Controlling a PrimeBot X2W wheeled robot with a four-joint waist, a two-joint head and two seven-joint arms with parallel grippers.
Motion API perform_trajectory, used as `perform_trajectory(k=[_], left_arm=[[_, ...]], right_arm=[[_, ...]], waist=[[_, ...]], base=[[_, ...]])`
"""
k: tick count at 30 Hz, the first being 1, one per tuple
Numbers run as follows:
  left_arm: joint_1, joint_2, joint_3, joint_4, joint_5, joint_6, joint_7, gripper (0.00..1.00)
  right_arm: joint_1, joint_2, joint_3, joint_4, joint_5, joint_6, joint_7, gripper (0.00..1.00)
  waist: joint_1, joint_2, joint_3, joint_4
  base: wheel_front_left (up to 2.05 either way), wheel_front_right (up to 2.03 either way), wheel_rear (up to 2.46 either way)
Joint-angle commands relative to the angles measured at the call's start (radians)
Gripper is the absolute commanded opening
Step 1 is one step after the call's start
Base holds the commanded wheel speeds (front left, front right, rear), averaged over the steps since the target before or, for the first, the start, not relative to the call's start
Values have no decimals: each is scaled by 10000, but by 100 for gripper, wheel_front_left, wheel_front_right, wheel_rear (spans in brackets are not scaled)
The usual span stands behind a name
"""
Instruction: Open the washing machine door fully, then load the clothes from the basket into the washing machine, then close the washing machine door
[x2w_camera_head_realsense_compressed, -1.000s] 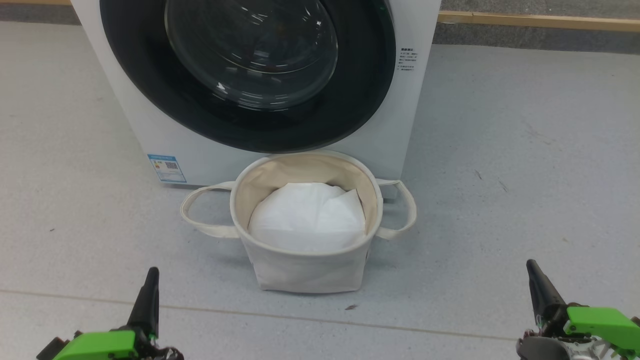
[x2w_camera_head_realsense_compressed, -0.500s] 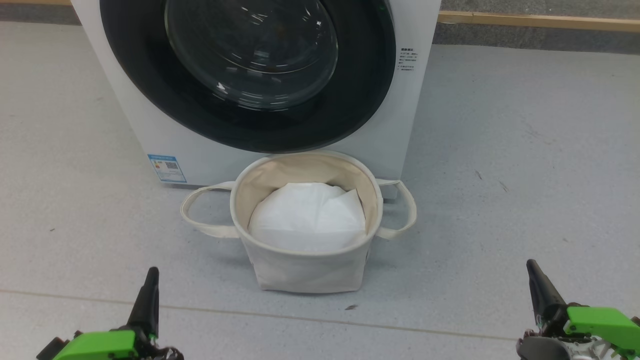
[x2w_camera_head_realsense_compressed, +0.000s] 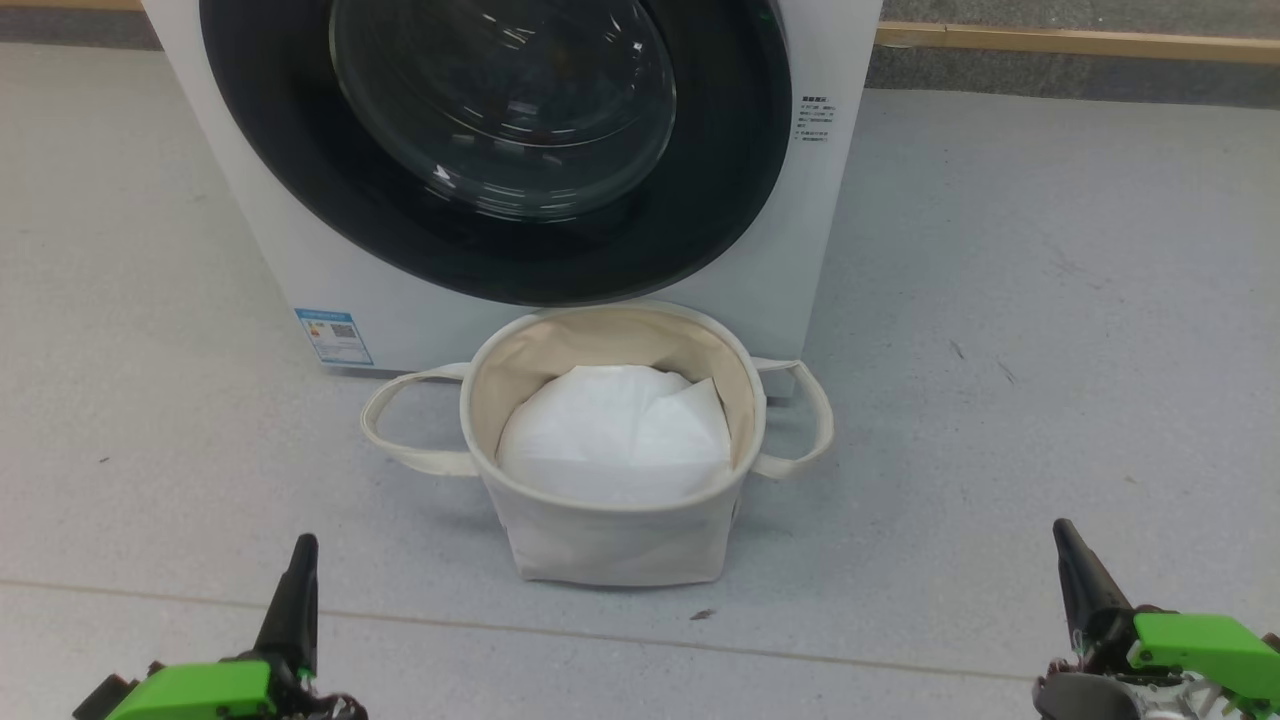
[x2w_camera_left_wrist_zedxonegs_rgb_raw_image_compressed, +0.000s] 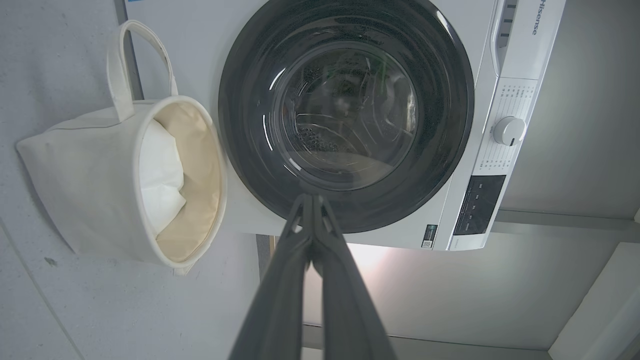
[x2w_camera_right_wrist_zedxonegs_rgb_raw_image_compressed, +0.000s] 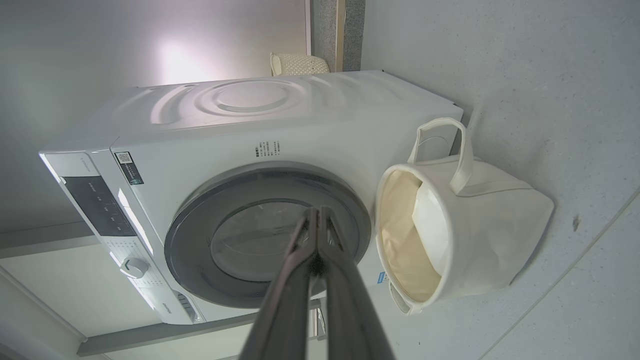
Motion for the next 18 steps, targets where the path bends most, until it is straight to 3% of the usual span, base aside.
perform_trajectory(k=[1,18], left_arm=[[-242,123,344,-383,-32,-71,80,0],[-242,123,344,-384,-32,-71,80,0]], right_arm=[[-464,-114,193,-322,54,0,74,0],[-464,-114,194,-322,54,0,73,0]], waist=[[0,0,0,1],[0,0,0,1]], base=[[0,0,0],[0,0,0]])
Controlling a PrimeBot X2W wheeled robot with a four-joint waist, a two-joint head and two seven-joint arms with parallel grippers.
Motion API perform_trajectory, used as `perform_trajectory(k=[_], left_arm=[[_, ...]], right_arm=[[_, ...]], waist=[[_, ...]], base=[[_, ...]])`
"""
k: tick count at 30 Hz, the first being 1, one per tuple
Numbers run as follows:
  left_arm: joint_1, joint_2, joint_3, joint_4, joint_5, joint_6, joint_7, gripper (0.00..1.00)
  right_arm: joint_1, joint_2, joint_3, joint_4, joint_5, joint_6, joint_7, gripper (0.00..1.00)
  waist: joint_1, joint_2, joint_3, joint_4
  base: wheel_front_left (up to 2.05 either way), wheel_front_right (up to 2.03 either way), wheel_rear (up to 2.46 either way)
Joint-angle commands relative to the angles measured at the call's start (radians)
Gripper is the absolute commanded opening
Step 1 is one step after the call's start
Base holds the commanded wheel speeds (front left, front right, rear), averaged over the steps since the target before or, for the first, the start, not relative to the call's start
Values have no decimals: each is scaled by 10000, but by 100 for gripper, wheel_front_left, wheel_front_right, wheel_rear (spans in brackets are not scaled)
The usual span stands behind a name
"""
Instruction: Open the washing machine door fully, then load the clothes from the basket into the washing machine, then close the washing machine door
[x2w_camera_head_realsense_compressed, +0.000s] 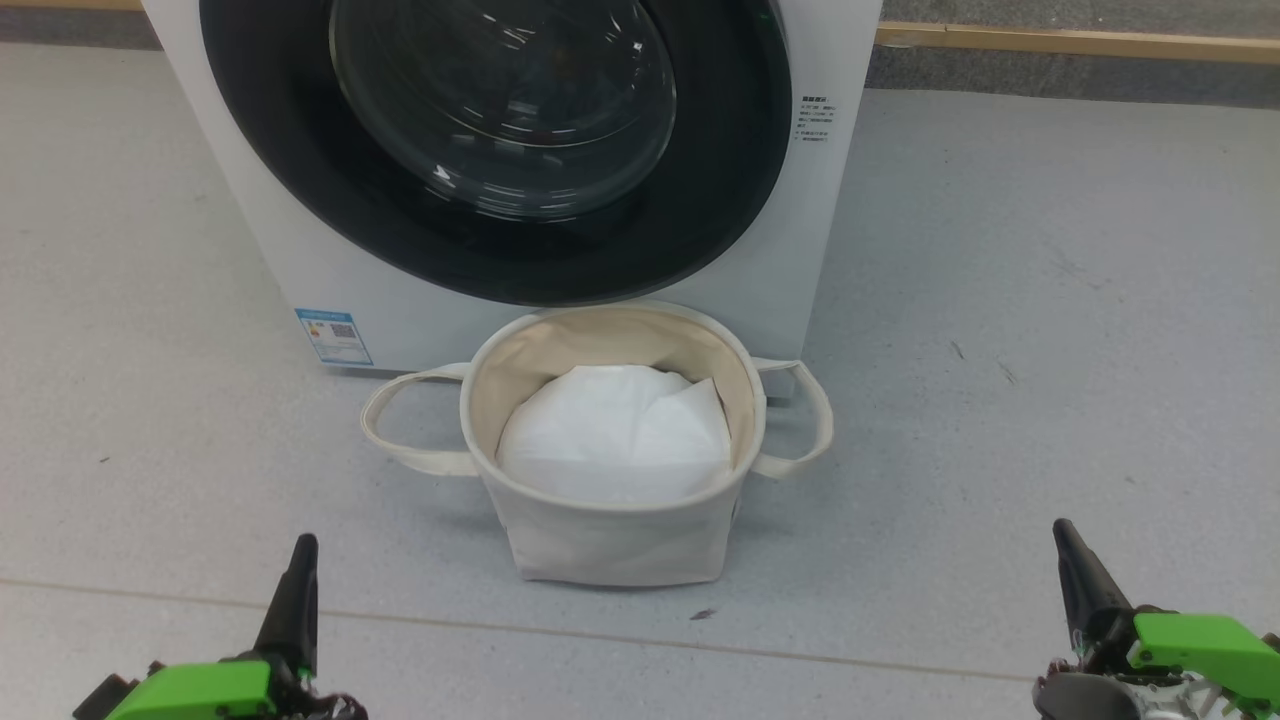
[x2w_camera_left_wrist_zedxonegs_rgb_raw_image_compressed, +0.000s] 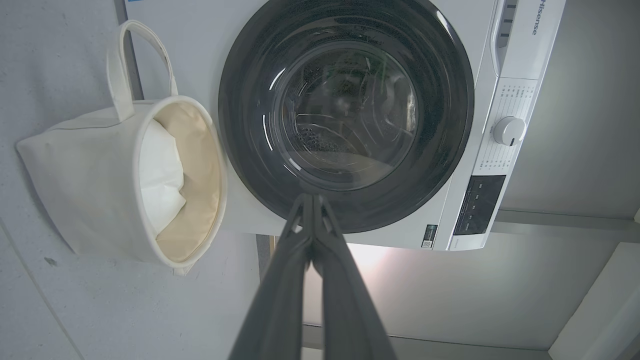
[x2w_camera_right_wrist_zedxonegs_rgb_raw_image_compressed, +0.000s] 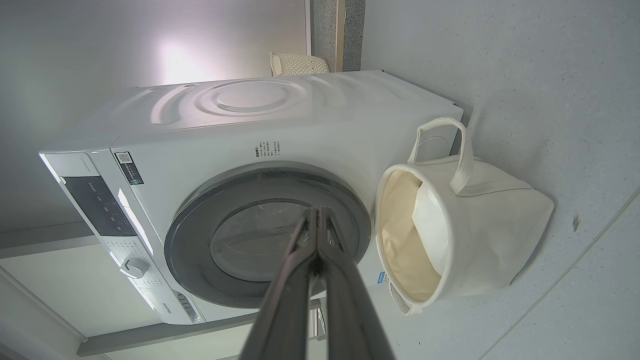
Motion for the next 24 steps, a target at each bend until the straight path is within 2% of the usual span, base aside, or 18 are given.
perform_trajectory(k=[1,24], left_arm=[[-242,123,344,-382,-32,-71,80,0],[-242,123,344,-383,-33,-71,80,0]], right_arm=[[-464,-112,194,-322,54,0,73,0],[-464,-112,194,-322,55,0,73,0]], waist=[[0,0,0,0],[0,0,0,0]], base=[[0,0,0],[0,0,0]])
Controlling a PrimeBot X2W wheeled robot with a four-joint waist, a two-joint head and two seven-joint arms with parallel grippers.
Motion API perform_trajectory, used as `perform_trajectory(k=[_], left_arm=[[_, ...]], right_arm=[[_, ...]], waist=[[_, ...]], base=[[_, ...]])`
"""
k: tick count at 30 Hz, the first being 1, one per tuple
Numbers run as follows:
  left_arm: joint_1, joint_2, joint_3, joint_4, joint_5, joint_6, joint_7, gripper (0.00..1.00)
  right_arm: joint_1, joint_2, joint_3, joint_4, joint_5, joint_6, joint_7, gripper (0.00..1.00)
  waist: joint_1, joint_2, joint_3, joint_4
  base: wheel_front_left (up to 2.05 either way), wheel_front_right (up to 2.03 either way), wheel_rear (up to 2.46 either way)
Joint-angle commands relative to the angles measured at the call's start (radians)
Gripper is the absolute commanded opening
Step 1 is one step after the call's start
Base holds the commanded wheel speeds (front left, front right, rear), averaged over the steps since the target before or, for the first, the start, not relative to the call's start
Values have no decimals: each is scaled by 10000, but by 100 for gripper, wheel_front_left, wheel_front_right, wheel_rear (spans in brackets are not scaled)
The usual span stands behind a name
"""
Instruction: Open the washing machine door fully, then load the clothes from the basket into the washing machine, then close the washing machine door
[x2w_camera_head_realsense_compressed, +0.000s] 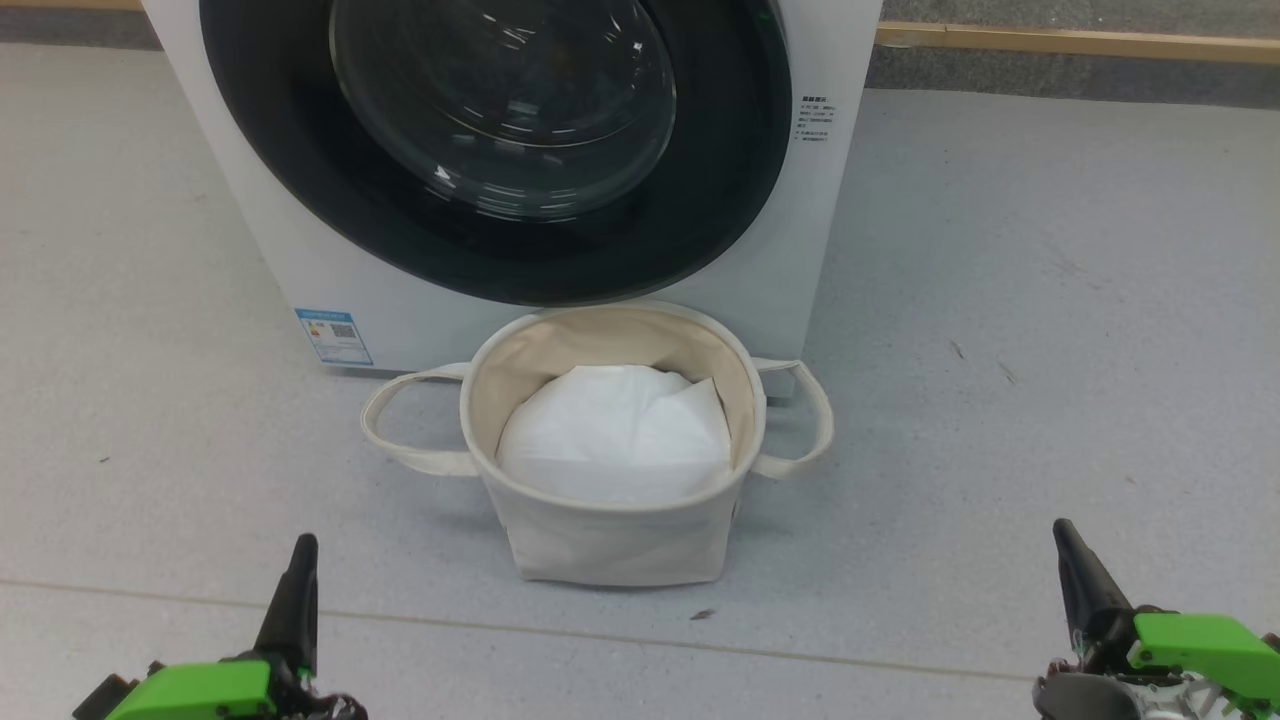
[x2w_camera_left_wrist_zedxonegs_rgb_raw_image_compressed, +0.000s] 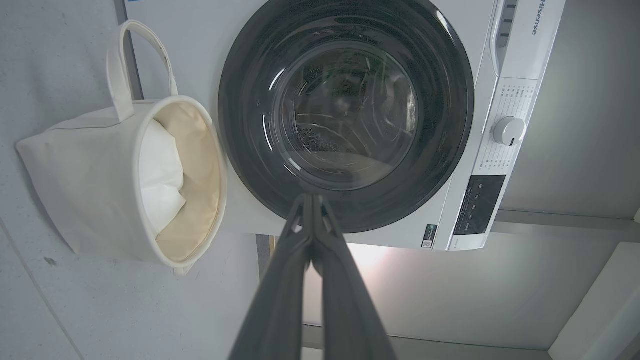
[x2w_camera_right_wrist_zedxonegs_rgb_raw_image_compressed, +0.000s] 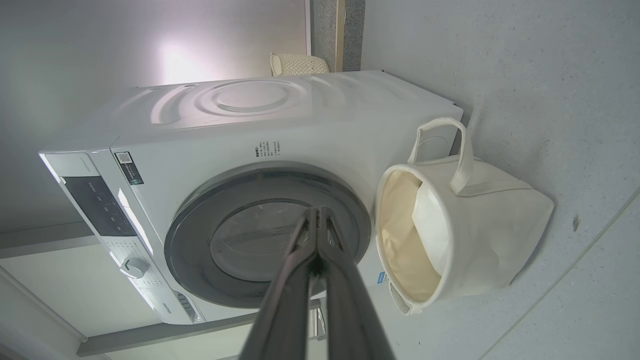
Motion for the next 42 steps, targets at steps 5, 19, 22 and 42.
perform_trajectory(k=[5,19,22,42], left_arm=[[-242,123,342,-383,-33,-71,80,0],[-242,123,342,-383,-33,-71,80,0],[-242,123,342,-383,-33,-71,80,0],[-242,123,342,-384,-33,-71,80,0]], right_arm=[[-464,-112,196,-322,55,0,73,0],[-464,-112,196,-322,55,0,73,0],[-464,-112,196,-322,55,0,73,0],[-464,-112,196,-322,55,0,73,0]], waist=[[0,0,0,0],[0,0,0,0],[0,0,0,0],[0,0,0,0]], base=[[0,0,0],[0,0,0],[0,0,0],[0,0,0]])
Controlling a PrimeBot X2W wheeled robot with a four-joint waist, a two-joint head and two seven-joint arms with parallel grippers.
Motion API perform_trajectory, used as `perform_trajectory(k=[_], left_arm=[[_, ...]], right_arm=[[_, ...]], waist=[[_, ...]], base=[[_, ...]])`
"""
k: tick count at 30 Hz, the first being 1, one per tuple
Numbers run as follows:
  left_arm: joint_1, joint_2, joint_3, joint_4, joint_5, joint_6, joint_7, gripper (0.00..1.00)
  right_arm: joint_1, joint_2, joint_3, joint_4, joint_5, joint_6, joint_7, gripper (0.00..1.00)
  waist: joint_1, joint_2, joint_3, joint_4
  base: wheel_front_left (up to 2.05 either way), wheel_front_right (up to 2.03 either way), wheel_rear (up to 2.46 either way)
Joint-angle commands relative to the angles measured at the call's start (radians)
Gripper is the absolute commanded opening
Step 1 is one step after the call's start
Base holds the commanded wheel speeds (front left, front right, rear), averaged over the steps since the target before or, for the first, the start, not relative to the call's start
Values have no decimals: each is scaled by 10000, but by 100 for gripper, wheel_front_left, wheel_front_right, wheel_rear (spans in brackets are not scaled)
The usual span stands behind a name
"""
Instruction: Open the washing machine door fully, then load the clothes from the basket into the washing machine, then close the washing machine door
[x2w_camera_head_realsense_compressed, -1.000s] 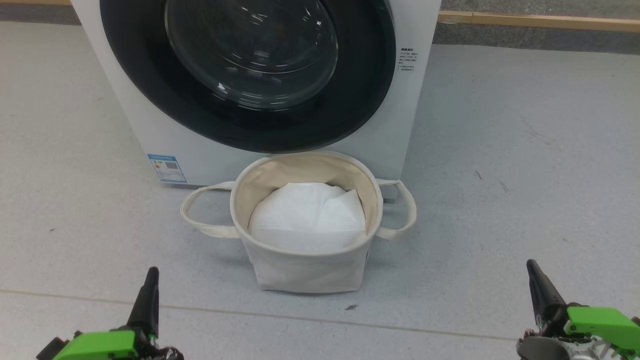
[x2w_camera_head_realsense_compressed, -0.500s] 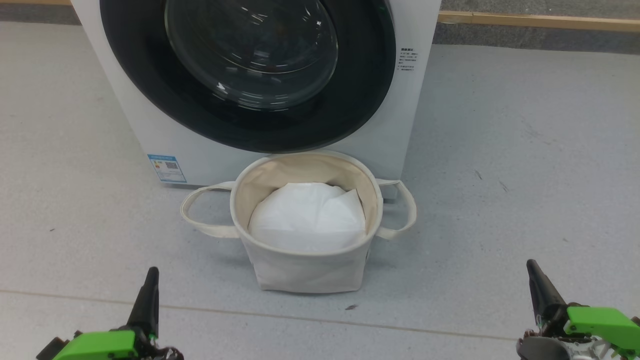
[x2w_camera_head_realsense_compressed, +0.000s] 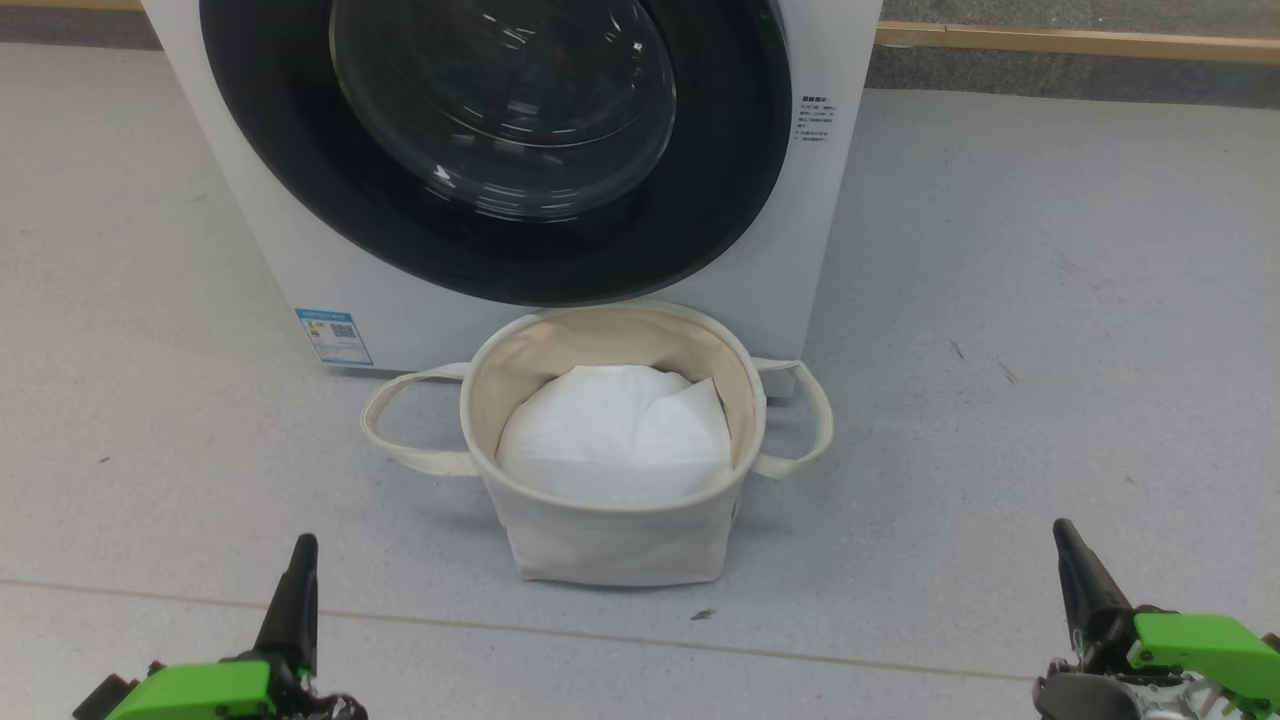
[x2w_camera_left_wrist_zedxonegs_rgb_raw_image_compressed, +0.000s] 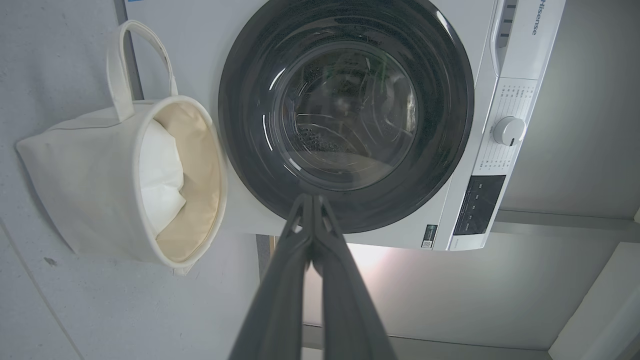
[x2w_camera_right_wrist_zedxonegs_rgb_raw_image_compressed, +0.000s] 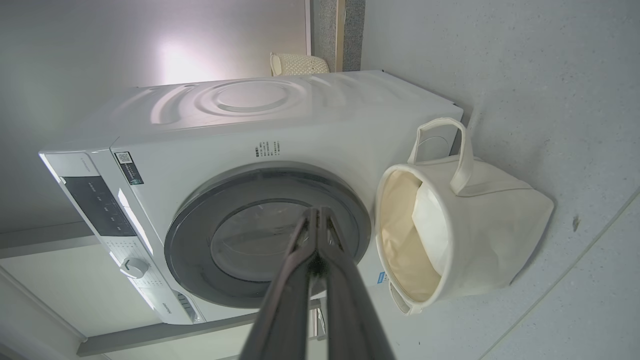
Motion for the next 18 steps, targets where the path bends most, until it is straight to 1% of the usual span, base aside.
perform_trajectory(k=[1,18], left_arm=[[-242,123,342,-384,-33,-71,80,0],[-242,123,342,-384,-33,-71,80,0]], right_arm=[[-464,-112,196,-322,55,0,73,0],[-464,-112,196,-322,55,0,73,0]], waist=[[0,0,0,0],[0,0,0,0]], base=[[0,0,0],[0,0,0]])
